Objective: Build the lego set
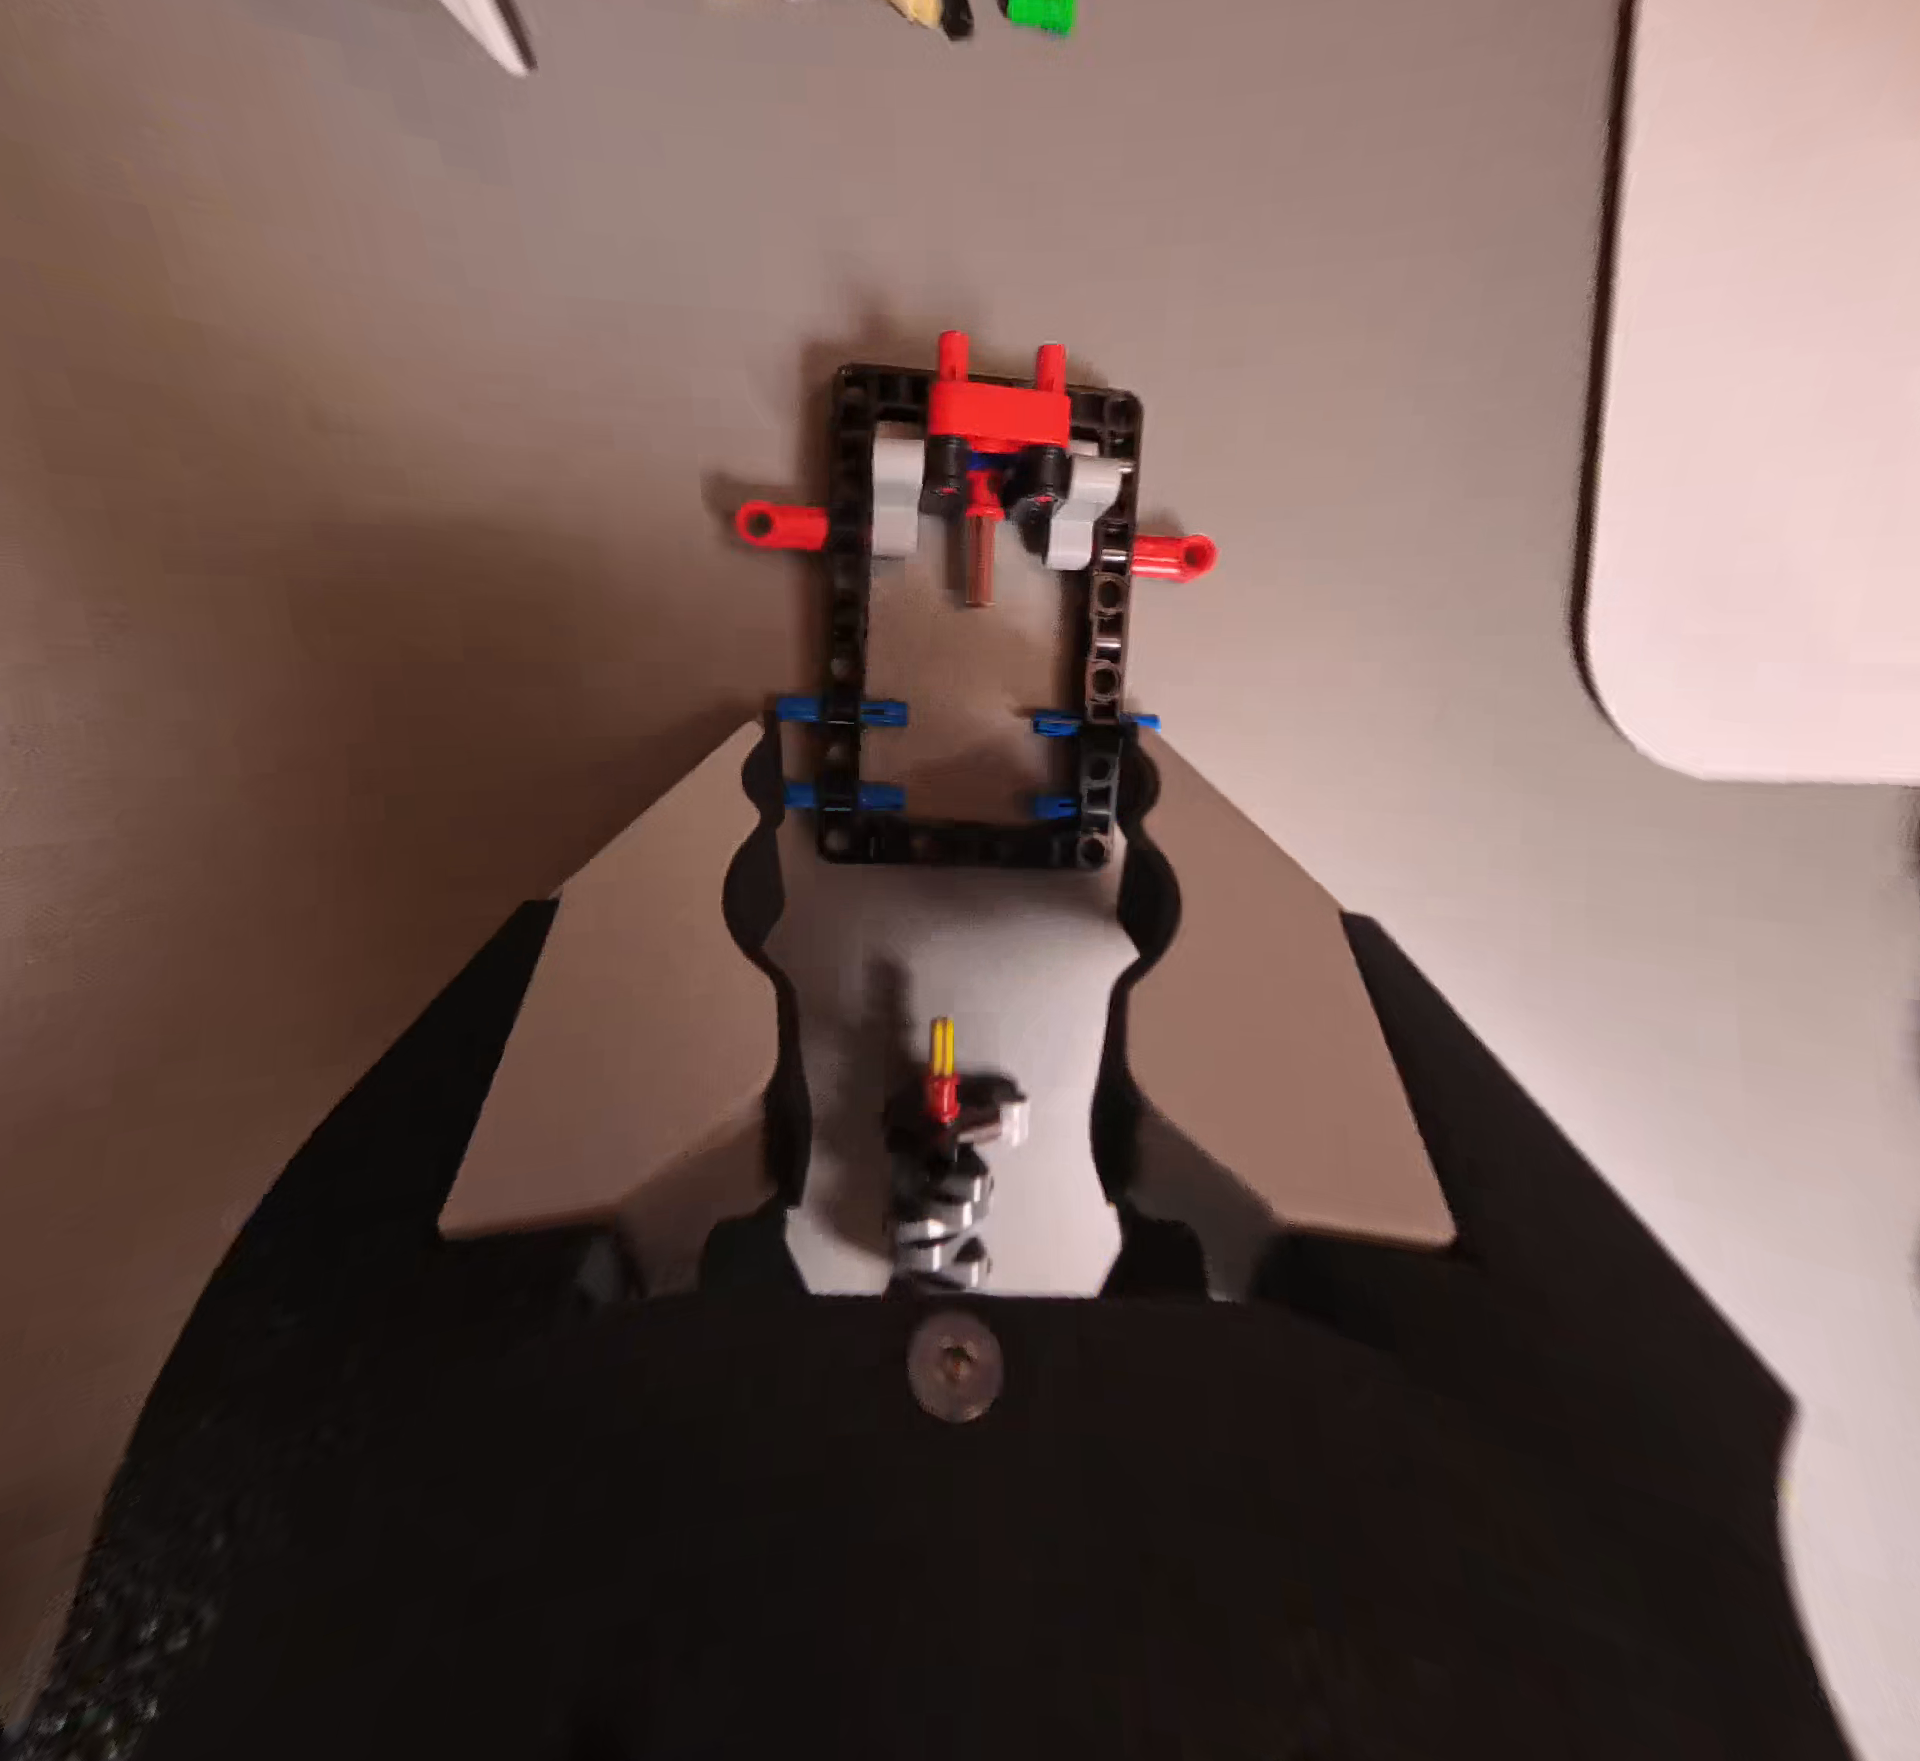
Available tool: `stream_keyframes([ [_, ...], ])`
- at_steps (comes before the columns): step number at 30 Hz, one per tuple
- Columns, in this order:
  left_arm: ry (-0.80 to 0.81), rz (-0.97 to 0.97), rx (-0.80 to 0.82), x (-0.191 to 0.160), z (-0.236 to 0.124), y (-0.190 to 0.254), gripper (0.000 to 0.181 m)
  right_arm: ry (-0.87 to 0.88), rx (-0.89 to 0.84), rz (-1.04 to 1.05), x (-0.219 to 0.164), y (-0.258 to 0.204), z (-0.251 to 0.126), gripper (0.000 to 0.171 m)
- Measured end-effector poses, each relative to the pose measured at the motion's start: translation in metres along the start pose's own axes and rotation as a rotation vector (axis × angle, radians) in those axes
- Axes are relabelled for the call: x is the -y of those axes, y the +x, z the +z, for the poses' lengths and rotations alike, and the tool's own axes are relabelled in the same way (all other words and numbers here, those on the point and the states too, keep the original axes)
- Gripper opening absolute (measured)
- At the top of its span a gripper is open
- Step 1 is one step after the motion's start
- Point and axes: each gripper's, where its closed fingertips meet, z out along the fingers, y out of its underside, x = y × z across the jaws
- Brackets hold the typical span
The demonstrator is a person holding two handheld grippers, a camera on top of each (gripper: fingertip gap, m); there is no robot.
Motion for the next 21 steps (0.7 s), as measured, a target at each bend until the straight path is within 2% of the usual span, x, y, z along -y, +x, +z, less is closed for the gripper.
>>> stream_keyframes([
  [2, -0.055, 0.044, -0.047, -0.007, 0.005, 0.005, 0.070, 0.016, 0.051, -0.058, 0.010, -0.009, 0.004, 0.062],
  [3, -0.084, 0.061, -0.076, -0.009, 0.008, 0.008, 0.071, 0.027, 0.053, -0.093, 0.016, -0.014, 0.007, 0.056],
  [6, -0.167, 0.122, -0.168, -0.012, 0.020, 0.020, 0.075, 0.021, 0.052, -0.155, 0.025, -0.029, 0.012, 0.056],
  [11, -0.229, 0.204, -0.213, -0.012, 0.035, 0.026, 0.056, -0.003, 0.004, -0.169, 0.021, -0.031, 0.009, 0.062],
  [15, -0.199, 0.218, -0.188, -0.010, 0.035, 0.025, 0.050, 0.087, -0.037, -0.107, 0.021, -0.035, -0.012, 0.072],
  [17, -0.172, 0.199, -0.175, -0.005, 0.022, 0.022, 0.060, 0.184, -0.067, -0.052, 0.022, -0.042, -0.032, 0.072],
  [21, -0.092, 0.073, -0.076, 0.004, -0.036, -0.009, 0.062, 0.495, -0.163, 0.166, 0.030, -0.061, -0.074, 0.073],
])
